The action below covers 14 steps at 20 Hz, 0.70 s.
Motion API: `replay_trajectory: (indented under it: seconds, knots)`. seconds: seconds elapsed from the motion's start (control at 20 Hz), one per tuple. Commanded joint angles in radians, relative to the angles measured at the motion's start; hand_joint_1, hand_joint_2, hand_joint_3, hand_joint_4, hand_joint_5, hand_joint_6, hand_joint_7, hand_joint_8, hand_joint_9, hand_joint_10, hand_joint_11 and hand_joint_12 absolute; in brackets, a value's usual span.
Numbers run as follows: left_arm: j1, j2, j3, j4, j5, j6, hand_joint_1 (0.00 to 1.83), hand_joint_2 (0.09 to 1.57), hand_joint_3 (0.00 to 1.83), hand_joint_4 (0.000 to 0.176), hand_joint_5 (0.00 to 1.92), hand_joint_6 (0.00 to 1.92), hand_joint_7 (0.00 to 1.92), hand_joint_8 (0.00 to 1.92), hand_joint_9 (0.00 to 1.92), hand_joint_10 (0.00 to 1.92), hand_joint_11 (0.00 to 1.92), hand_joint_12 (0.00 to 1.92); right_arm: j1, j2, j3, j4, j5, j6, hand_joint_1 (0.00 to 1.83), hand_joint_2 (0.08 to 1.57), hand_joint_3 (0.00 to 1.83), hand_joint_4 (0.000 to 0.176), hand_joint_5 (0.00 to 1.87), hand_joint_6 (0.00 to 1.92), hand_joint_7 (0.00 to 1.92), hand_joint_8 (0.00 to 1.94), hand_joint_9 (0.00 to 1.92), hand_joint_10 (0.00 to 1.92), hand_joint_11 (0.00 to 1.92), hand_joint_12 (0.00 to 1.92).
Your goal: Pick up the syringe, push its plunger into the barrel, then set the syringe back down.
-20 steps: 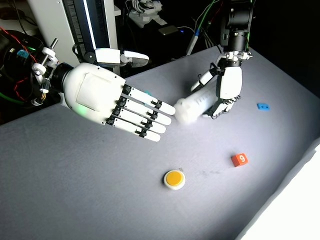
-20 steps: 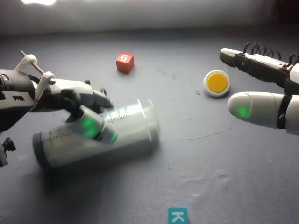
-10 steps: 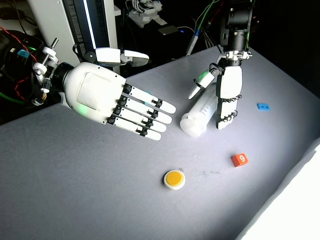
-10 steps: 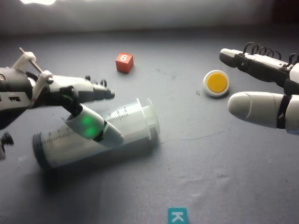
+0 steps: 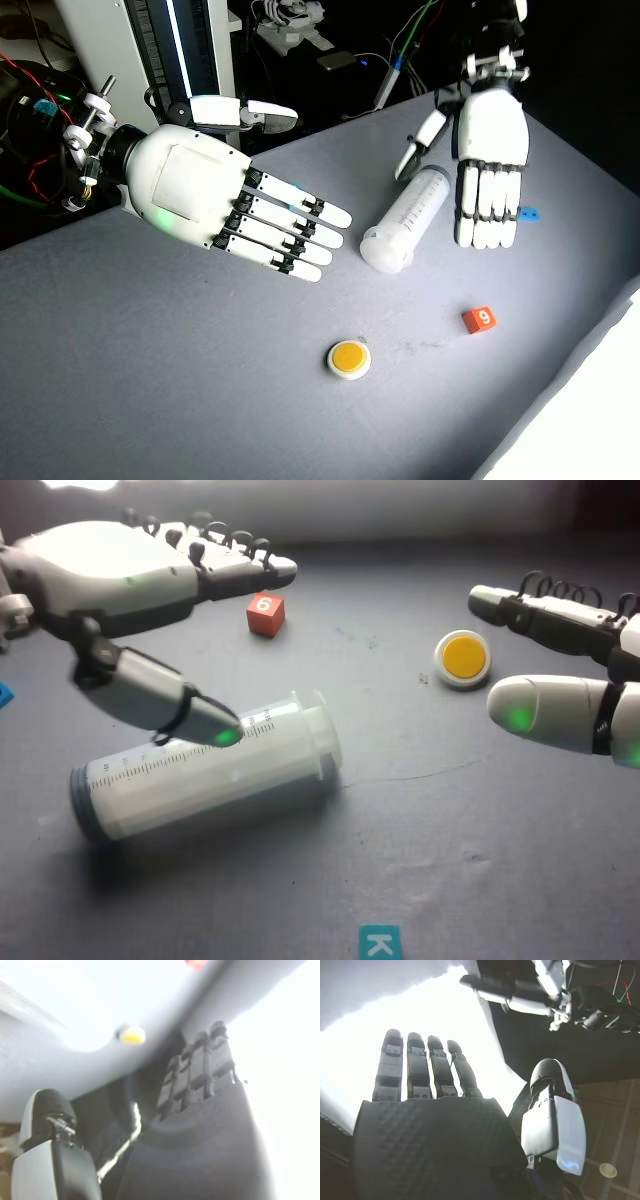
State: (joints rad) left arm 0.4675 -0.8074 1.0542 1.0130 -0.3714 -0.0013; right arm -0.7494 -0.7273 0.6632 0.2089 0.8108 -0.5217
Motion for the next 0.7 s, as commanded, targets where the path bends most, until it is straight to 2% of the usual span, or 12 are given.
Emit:
replay_trajectory:
  seconds: [0.0, 0.05, 0.1, 0.15, 0.2, 0.25, 0.35, 0.4, 0.45, 0.55, 0.6, 0.65]
  knots:
    - [-0.01, 0.01, 0.011, -0.005, -0.168, 0.008, 0.44, 1.0, 0.0, 0.0, 0.1, 1.54, 0.14, 1.57, 0.11, 1.66, 0.08, 1.68, 0.003, 0.003, 0.0, -0.017, 0.123, 0.0, 0.0, 1.04, 0.0, 0.0, 0.12, 0.01, 0.1, 0.01, 0.09, 0.0, 0.0, 0.2]
    - [-0.01, 0.024, 0.022, 0.017, -0.241, 0.026, 0.33, 1.03, 0.0, 0.0, 1.14, 1.84, 1.26, 1.85, 1.23, 1.87, 1.15, 1.87, 0.003, 0.003, 0.0, -0.017, 0.123, 0.0, 0.05, 1.06, 0.0, 0.0, 0.25, 1.54, 0.19, 1.55, 0.26, 1.54, 0.3, 1.58]
    - [-0.009, 0.043, 0.033, 0.035, -0.326, 0.032, 0.23, 1.09, 0.01, 0.0, 1.64, 1.92, 1.73, 1.92, 1.76, 1.92, 1.71, 1.92, 0.003, 0.003, 0.0, -0.02, 0.123, 0.0, 0.05, 1.05, 0.0, 0.0, 0.91, 1.91, 0.98, 1.93, 0.99, 1.91, 1.01, 1.91]
    - [-0.007, 0.054, 0.038, 0.038, -0.375, 0.039, 0.21, 1.1, 0.0, 0.026, 1.65, 1.92, 1.74, 1.92, 1.78, 1.92, 1.72, 1.92, 0.002, 0.002, 0.0, -0.021, 0.125, 0.0, 0.01, 1.06, 0.0, 0.0, 1.39, 1.92, 1.44, 1.94, 1.44, 1.92, 1.46, 1.92]
    - [-0.005, 0.072, 0.039, 0.041, -0.433, 0.051, 0.15, 1.12, 0.01, 0.048, 1.66, 1.92, 1.75, 1.92, 1.79, 1.92, 1.74, 1.92, 0.002, 0.002, 0.0, -0.022, 0.127, 0.0, 0.0, 1.06, 0.0, 0.0, 1.56, 1.92, 1.6, 1.94, 1.6, 1.92, 1.63, 1.92]
    - [-0.003, 0.094, 0.039, 0.047, -0.507, 0.054, 0.17, 1.15, 0.01, 0.078, 1.66, 1.92, 1.75, 1.92, 1.8, 1.92, 1.76, 1.92, 0.0, 0.002, 0.0, -0.023, 0.129, 0.0, 0.0, 1.08, 0.01, 0.0, 1.6, 1.92, 1.67, 1.94, 1.67, 1.92, 1.73, 1.92]
    - [-0.004, 0.125, 0.039, 0.085, -0.597, 0.058, 0.13, 1.18, 0.01, 0.088, 1.68, 1.92, 1.76, 1.92, 1.8, 1.92, 1.78, 1.92, -0.002, 0.002, 0.0, -0.024, 0.132, -0.001, 0.0, 1.1, 0.01, 0.0, 1.63, 1.92, 1.72, 1.94, 1.74, 1.92, 1.8, 1.92]
    - [-0.006, 0.139, 0.038, 0.103, -0.641, 0.061, 0.33, 1.23, 0.02, 0.094, 1.65, 1.92, 1.74, 1.92, 1.79, 1.92, 1.8, 1.92, -0.002, 0.002, 0.0, -0.025, 0.134, -0.001, 0.07, 1.16, 0.01, 0.0, 1.65, 1.92, 1.76, 1.94, 1.79, 1.92, 1.87, 1.92]
    - [-0.008, 0.159, 0.035, 0.119, -0.678, 0.062, 0.73, 1.37, 0.05, 0.105, 1.61, 1.92, 1.74, 1.92, 1.81, 1.92, 1.84, 1.92, -0.003, 0.002, 0.0, -0.025, 0.134, -0.002, 0.43, 1.3, 0.04, 0.01, 1.64, 1.92, 1.78, 1.94, 1.84, 1.92, 1.91, 1.92]
    - [-0.016, 0.18, 0.03, 0.124, -0.702, 0.079, 1.35, 1.34, 0.0, 0.131, 1.59, 1.92, 1.69, 1.92, 1.78, 1.92, 1.82, 1.92, -0.003, 0.002, 0.0, -0.027, 0.134, -0.002, 1.02, 1.42, 0.04, 0.044, 1.55, 1.92, 1.78, 1.94, 1.85, 1.92, 1.92, 1.92]
    - [-0.018, 0.185, 0.031, 0.134, -0.721, 0.085, 1.42, 1.33, 0.0, 0.167, 1.59, 1.92, 1.68, 1.92, 1.77, 1.92, 1.81, 1.92, -0.003, 0.002, 0.0, -0.027, 0.134, -0.002, 1.09, 1.43, 0.02, 0.111, 1.54, 1.92, 1.77, 1.94, 1.85, 1.92, 1.92, 1.92]
    - [-0.022, 0.19, 0.033, 0.145, -0.734, 0.087, 1.32, 1.35, 0.0, 0.169, 1.66, 1.92, 1.72, 1.92, 1.8, 1.92, 1.81, 1.92, -0.003, 0.001, 0.0, -0.028, 0.134, -0.002, 0.91, 1.49, 0.03, 0.144, 1.54, 1.92, 1.75, 1.94, 1.82, 1.92, 1.92, 1.92]
